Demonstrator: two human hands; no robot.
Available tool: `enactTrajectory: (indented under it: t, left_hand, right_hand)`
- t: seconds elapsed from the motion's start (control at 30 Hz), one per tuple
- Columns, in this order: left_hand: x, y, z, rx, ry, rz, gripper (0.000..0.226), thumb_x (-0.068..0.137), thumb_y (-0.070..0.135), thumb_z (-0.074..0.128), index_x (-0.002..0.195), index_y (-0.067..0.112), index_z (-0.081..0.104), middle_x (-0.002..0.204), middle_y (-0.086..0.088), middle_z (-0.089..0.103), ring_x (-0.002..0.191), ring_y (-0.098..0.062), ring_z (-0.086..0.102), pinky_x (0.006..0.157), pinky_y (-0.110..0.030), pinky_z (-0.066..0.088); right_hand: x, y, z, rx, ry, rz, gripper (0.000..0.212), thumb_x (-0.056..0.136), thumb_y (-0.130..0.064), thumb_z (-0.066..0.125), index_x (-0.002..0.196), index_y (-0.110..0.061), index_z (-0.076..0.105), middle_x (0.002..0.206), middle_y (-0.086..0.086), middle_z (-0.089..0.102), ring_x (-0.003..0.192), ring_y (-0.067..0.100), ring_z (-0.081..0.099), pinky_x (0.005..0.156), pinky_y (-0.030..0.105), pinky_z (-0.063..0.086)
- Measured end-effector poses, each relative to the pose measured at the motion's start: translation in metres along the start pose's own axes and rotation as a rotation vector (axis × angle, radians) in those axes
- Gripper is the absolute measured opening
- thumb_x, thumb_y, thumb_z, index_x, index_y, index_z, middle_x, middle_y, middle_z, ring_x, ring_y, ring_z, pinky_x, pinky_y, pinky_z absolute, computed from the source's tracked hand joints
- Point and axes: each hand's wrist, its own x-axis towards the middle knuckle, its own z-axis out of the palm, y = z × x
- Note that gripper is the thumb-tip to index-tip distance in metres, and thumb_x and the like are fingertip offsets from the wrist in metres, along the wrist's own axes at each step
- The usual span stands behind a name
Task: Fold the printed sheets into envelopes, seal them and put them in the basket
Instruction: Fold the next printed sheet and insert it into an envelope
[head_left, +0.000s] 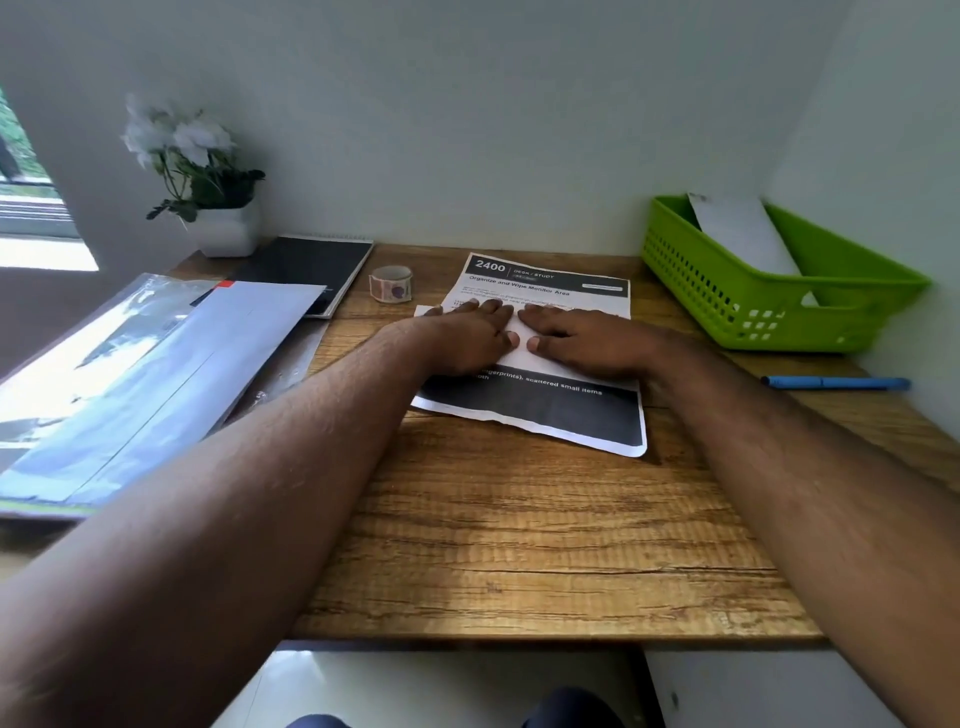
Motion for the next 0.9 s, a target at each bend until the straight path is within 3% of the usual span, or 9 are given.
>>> enactTrajectory:
  t: [0.33,0.5,0.57,0.6,0.63,0.73,0.9]
  left_hand:
    - [-0.020,-0.023,-0.017,0.005,-0.052,-0.048,0.062,0.105,0.040,0.028,0.156,0.016,0.002,0.164,-0.004,0.002,0.150,-0.024,0.006,0.120,-0.041,0.006]
    - [-0.025,-0.035,-0.023,-0.027,-0.026,-0.059,0.050,0.103,0.028,0.043,0.150,0.015,0.031,0.155,-0.009,0.034,0.140,-0.027,0.035,0.114,-0.040,0.024]
    - [-0.026,-0.034,-0.026,-0.095,0.031,-0.051,0.052,0.099,0.022,0.051,0.148,0.020,0.037,0.154,-0.004,0.036,0.140,-0.024,0.035,0.114,-0.037,0.026]
    - [-0.027,-0.034,-0.026,-0.141,0.067,-0.046,0.053,0.096,0.019,0.055,0.147,0.022,0.040,0.154,-0.003,0.037,0.140,-0.023,0.035,0.114,-0.037,0.026]
    - [-0.026,-0.033,-0.026,-0.184,0.103,-0.038,0.055,0.093,0.016,0.057,0.145,0.023,0.042,0.152,-0.002,0.040,0.139,-0.023,0.037,0.114,-0.037,0.027]
    - [-0.022,-0.034,-0.024,-0.269,0.156,-0.031,0.062,0.087,0.021,0.062,0.145,0.026,0.041,0.148,-0.004,0.045,0.135,-0.024,0.041,0.113,-0.041,0.033]
    - [-0.016,-0.039,-0.019,-0.269,0.211,-0.067,0.071,0.076,0.033,0.068,0.141,0.035,0.039,0.142,-0.005,0.049,0.132,-0.029,0.043,0.109,-0.047,0.035]
  right_hand:
    - [-0.023,0.038,-0.031,-0.022,-0.107,0.102,0.060,0.097,-0.037,0.048,0.150,-0.025,0.023,0.158,-0.012,0.015,0.144,0.008,0.017,0.116,0.021,0.009]
    - [-0.025,0.045,-0.035,0.067,-0.131,0.174,0.064,0.094,-0.024,0.056,0.149,-0.017,0.025,0.156,-0.006,0.025,0.141,0.008,0.023,0.103,0.009,0.013]
    - [-0.027,0.039,-0.037,0.089,-0.084,0.196,0.065,0.090,-0.019,0.061,0.148,-0.020,0.031,0.135,-0.011,0.049,0.123,0.005,0.043,0.091,0.004,0.026]
    - [-0.028,0.035,-0.037,0.080,-0.043,0.189,0.066,0.088,-0.019,0.063,0.147,-0.023,0.034,0.121,-0.017,0.053,0.114,0.004,0.047,0.083,0.002,0.030]
    - [-0.027,0.032,-0.036,0.063,-0.001,0.172,0.067,0.086,-0.022,0.065,0.146,-0.026,0.035,0.121,-0.018,0.053,0.115,0.006,0.047,0.084,0.003,0.030]
    - [-0.025,0.021,-0.030,0.033,0.076,0.118,0.069,0.084,-0.036,0.066,0.146,-0.032,0.035,0.151,-0.006,0.036,0.138,0.014,0.032,0.103,0.019,0.024]
    - [-0.022,0.011,-0.026,0.088,0.129,0.092,0.070,0.079,-0.041,0.072,0.141,-0.031,0.041,0.149,-0.011,0.039,0.138,0.013,0.034,0.107,0.024,0.026]
